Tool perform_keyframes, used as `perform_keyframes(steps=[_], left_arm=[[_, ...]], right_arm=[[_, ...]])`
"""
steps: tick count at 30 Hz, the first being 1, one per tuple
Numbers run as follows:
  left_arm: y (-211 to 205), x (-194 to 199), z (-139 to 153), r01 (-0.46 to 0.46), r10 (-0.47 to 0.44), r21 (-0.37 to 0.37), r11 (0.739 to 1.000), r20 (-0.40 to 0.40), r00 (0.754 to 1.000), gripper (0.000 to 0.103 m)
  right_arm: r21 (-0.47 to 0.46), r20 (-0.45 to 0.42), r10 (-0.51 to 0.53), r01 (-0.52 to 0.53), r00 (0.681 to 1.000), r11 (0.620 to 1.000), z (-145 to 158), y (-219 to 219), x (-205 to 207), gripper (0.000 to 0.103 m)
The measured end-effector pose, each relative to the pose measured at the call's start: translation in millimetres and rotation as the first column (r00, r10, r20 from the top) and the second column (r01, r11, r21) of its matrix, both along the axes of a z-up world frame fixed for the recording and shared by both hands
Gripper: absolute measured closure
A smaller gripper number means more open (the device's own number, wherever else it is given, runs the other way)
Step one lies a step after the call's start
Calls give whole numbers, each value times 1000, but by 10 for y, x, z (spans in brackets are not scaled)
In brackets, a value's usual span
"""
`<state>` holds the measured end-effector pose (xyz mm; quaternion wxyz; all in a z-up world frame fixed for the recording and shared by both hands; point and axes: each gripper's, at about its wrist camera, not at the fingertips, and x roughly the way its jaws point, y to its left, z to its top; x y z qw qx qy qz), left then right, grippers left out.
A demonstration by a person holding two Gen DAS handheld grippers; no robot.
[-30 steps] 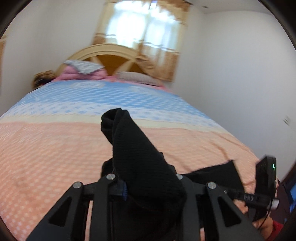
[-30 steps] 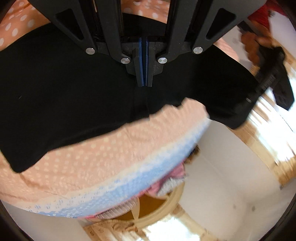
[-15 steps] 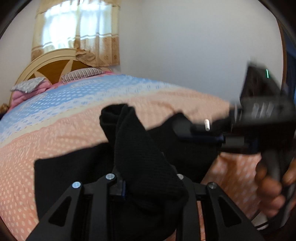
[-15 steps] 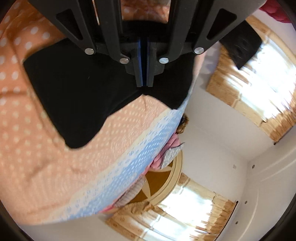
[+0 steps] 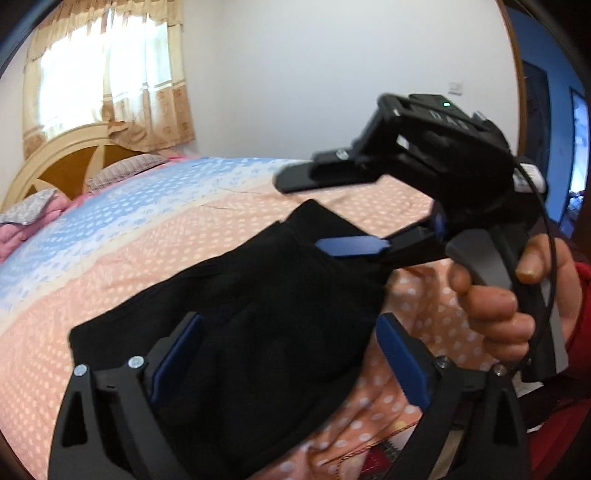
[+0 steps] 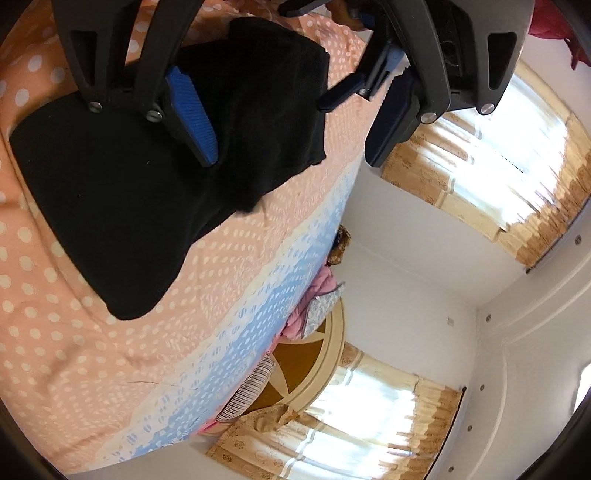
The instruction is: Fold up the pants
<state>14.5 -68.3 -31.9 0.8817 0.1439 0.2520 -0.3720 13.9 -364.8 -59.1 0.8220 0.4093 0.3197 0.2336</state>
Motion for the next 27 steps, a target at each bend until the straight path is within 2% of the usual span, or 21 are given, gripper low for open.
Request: perform_keyframes(steps=[4, 8, 9, 10, 12, 14, 15, 16, 18, 19, 23, 27], left_arm=[[198, 73, 104, -60, 59, -52, 997, -19, 998, 6], [553, 176, 183, -195, 192, -96, 976, -36, 981, 6], [663, 201, 185, -239, 236, -102, 966, -44, 971, 6], [748, 229, 176, -272, 268, -107, 956, -54, 962, 6], [937, 277, 153, -345, 335, -119, 931, -94, 938, 6], [1086, 412, 86, -407, 391, -120, 906, -135, 910, 6], [1127, 440, 68, -432, 414, -117, 894, -153, 898, 6], [1145, 505, 43, -449, 428, -116, 886, -167, 888, 6], [1218, 562, 13, -480, 453, -117, 870, -196, 870, 6], [1239, 613, -1, -485, 458, -119, 866, -200, 866, 6], [1200, 595, 36, -492, 468, -117, 863, -185, 864, 6], [1177, 617, 26, -492, 470, -106, 864, -179, 864, 6]], right_arm=[[-36, -33, -21, 20, 999, 999, -74, -23, -18, 20], [-166, -48, -1, -7, 999, 986, -136, 113, -78, 23], [-195, -51, 6, -16, 999, 981, -151, 157, -70, 33], [-244, -60, 13, -28, 998, 969, -167, 229, -45, 38], [-360, -82, 17, -46, 996, 932, -230, 383, 8, 61], [-439, -59, 26, -49, 998, 897, -237, 499, 20, 72], [-453, -55, 32, -53, 998, 890, -232, 521, 11, 83], [-465, -53, 39, -60, 998, 883, -217, 539, 21, 85], [-511, -28, 48, -55, 998, 858, -128, 584, 9, 87], [-551, 8, 65, -50, 998, 833, -24, 628, -17, 87], [-575, 118, 116, -27, 986, 818, 376, 547, -68, 88], [-641, 145, 84, 28, 986, 767, 522, 246, -28, 88]])
